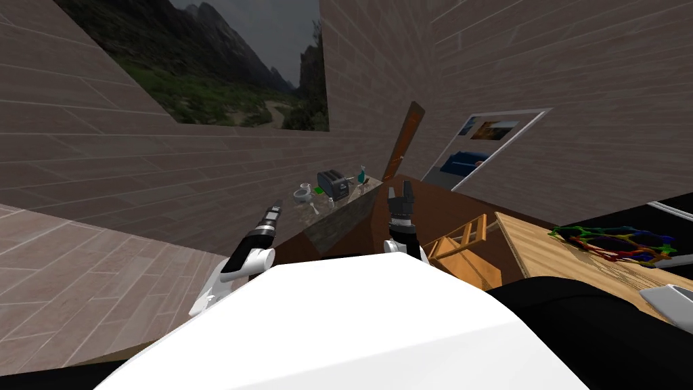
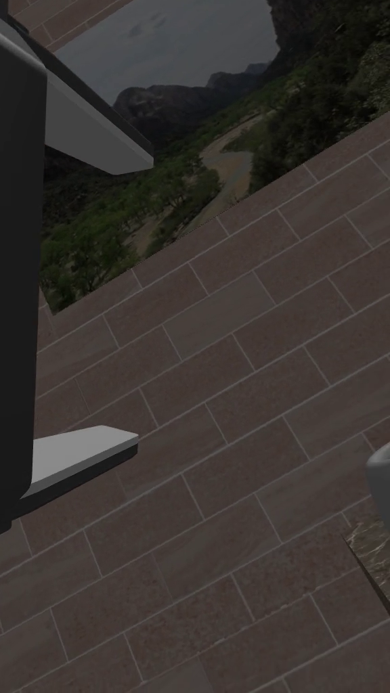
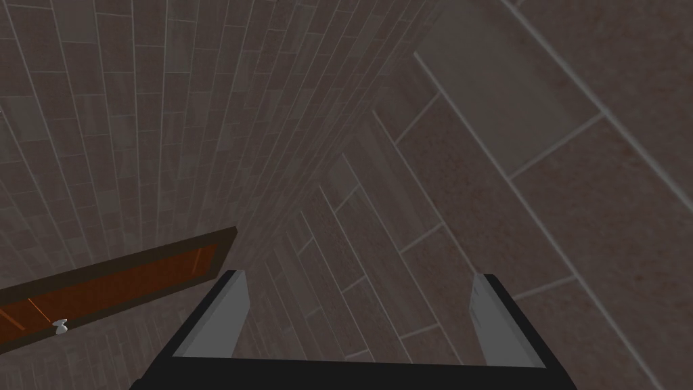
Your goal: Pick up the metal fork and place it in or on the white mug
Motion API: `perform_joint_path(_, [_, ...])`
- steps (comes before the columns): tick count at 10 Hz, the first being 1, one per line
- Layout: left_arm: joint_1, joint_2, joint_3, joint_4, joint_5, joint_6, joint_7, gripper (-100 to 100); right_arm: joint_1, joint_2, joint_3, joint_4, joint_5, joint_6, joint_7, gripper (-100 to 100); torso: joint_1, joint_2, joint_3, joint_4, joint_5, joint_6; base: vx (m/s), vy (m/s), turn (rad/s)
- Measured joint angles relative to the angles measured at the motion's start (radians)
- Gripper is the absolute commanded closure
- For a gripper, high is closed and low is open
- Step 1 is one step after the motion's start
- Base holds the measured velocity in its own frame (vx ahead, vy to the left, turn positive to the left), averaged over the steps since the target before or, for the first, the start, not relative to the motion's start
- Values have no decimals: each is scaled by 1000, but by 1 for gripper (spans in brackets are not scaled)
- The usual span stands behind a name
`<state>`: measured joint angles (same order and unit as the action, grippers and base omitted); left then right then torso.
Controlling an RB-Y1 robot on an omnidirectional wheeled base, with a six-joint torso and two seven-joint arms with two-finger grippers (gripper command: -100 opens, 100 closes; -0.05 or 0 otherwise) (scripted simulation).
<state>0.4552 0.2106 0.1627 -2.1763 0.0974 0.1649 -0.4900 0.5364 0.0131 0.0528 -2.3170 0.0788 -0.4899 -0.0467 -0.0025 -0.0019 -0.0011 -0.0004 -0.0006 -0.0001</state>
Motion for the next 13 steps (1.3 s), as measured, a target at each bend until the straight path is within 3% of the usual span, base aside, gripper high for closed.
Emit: perform_joint_path(13, [-38, 58, 50, 78, 45, 312, -179, -100, 0, 0, 0, 0, 0, 0, 0, 0, 1, 1, 0, 0, 0, 0, 29, -18, -127])
